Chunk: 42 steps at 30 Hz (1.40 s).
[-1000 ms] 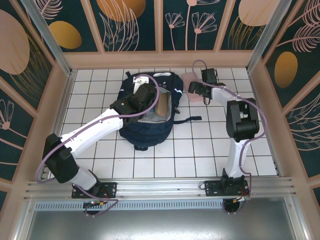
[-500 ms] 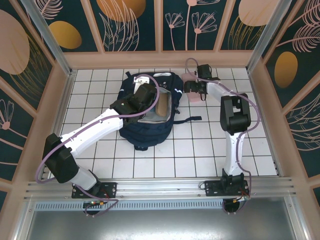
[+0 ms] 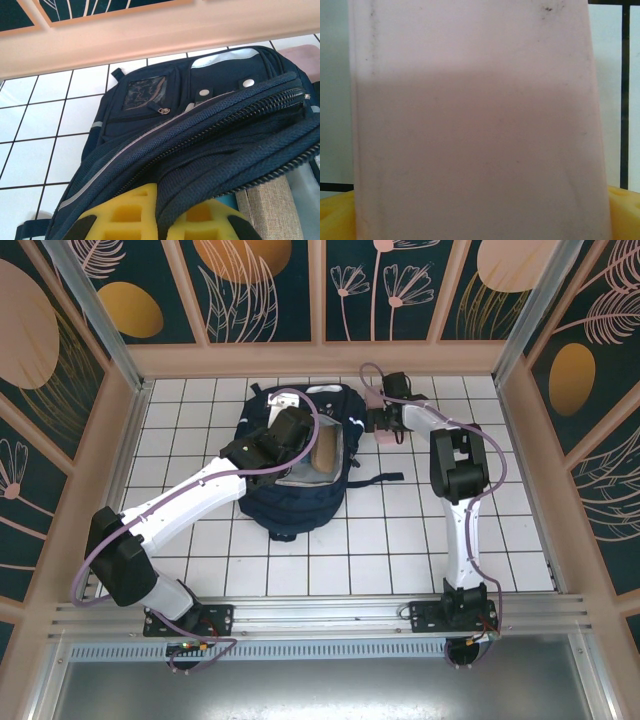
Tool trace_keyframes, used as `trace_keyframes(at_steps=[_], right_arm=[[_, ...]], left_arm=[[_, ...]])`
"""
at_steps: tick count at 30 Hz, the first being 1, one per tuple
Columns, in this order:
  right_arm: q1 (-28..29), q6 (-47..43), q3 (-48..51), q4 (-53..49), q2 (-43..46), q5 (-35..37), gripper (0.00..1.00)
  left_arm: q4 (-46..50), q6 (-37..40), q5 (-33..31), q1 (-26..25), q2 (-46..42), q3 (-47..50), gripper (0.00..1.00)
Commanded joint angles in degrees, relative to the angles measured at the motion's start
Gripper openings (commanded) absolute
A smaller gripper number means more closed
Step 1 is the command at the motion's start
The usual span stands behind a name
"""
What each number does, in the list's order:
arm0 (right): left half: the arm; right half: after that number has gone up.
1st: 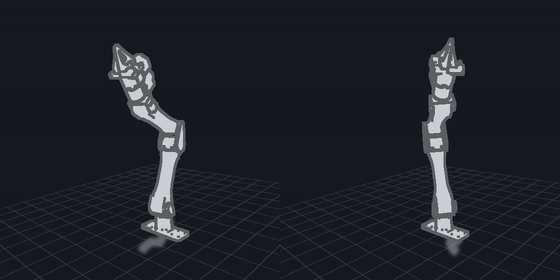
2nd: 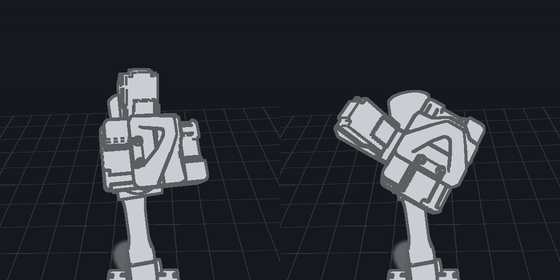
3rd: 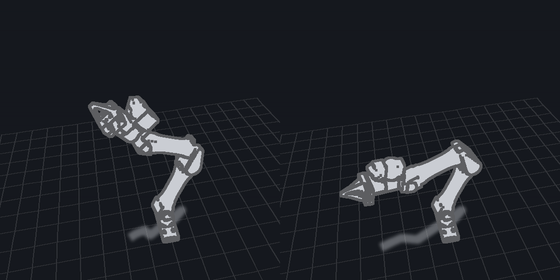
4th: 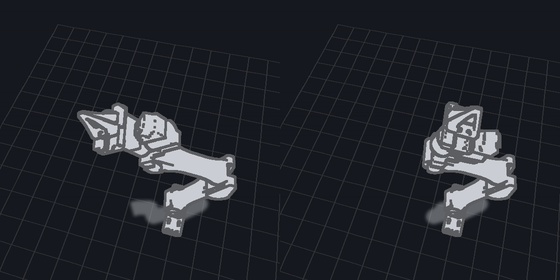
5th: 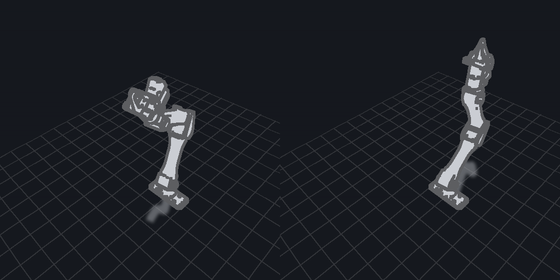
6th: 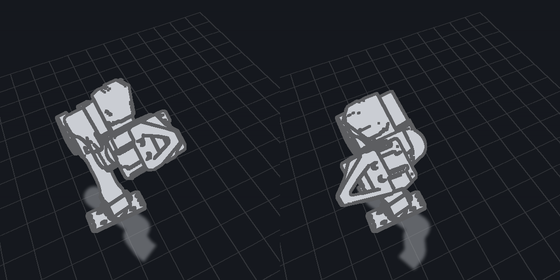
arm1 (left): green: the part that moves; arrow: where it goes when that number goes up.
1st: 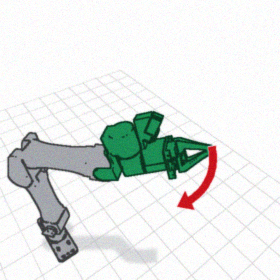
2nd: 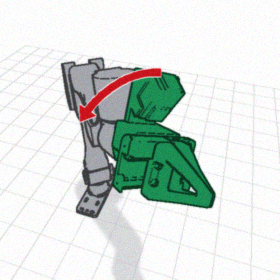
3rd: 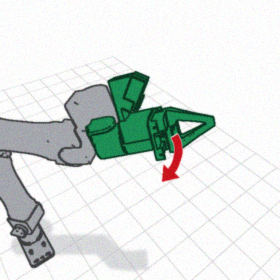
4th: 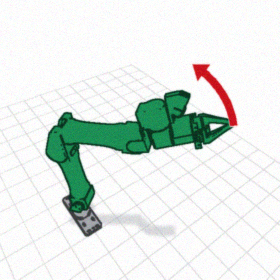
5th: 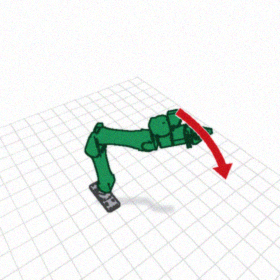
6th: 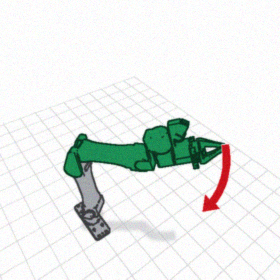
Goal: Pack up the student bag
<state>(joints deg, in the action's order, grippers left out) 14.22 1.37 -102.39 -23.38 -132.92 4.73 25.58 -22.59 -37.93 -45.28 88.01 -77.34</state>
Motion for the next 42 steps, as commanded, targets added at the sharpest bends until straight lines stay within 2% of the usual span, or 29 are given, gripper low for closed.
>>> trace_keyframes(at_steps=[1, 3, 7, 12, 19, 25, 31, 37, 42], right_arm=[[1.0, -1.2, 0.4, -3.0, -2.0, 3.9, 0.96], [1.3, -0.7, 2.6, -1.5, 0.1, 4.0, 0.86], [1.7, 1.8, 8.5, 2.3, 7.4, 3.4, 0.85], [2.9, 5.9, 19.4, 6.0, 20.6, 0.1, 0.84], [9.9, 9.7, 33.4, 5.7, 41.5, -2.3, 0.85], [17.3, 13.2, 39.7, 1.4, 54.5, -5.3, 0.84], [26.9, 17.3, 41.4, -3.0, 59.5, -5.1, 0.84], [32.4, 22.2, 45.2, -4.6, 63.5, -6.4, 0.84], [34.2, 23.8, 46.6, -3.6, 63.9, -8.2, 0.83]], left_arm=[[-5.7, -1.1, -0.7, 0.5, -2.4, -0.2, 0.00], [-5.8, -1.1, -0.7, 0.5, -2.4, -0.2, 0.00], [-6.1, -1.1, -0.5, 0.5, -2.2, -0.2, 0.00], [-6.7, -1.1, 0.3, 0.5, -1.5, -0.5, 0.00], [-7.1, -0.9, 0.8, 0.5, -0.3, -2.1, 0.00], [-7.2, -0.4, 0.0, 0.5, 0.7, -3.9, 0.00], [-7.6, 0.9, -1.8, 0.5, 2.2, -6.7, 0.00], [-7.3, 2.6, -2.6, 0.5, 4.5, -11.2, 0.00], [-6.2, 2.4, -1.6, 0.5, 6.0, -14.4, 0.00]])
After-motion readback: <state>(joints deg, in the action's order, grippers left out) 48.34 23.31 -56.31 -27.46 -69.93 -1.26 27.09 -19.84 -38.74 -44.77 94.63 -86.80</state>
